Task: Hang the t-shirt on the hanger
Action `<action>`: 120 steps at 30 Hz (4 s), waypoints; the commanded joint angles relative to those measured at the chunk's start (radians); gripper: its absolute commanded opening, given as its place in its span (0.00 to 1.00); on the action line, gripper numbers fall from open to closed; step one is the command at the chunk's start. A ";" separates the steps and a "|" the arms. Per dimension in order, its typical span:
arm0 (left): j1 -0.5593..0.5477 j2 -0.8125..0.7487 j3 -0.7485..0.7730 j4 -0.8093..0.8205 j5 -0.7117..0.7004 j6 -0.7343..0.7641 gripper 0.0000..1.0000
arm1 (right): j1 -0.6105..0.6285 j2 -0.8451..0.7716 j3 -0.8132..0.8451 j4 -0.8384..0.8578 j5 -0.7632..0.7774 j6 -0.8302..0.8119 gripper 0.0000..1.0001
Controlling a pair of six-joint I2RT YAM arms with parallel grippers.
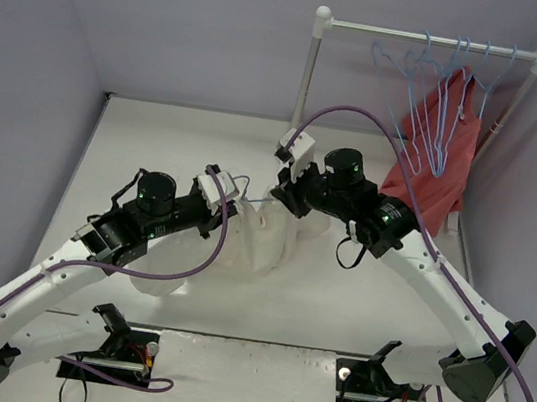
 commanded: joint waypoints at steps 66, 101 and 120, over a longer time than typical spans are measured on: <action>0.150 -0.022 -0.154 0.539 0.397 -0.196 0.00 | -0.344 0.002 -0.182 -0.047 -0.391 -0.374 0.56; 0.166 0.068 0.017 0.388 0.572 -0.131 0.00 | -0.269 -0.069 -0.132 -0.046 -0.500 -0.334 0.00; 0.311 -0.051 0.133 -0.103 0.350 0.135 0.20 | -0.272 -0.201 -0.004 -0.046 -0.440 -0.290 0.00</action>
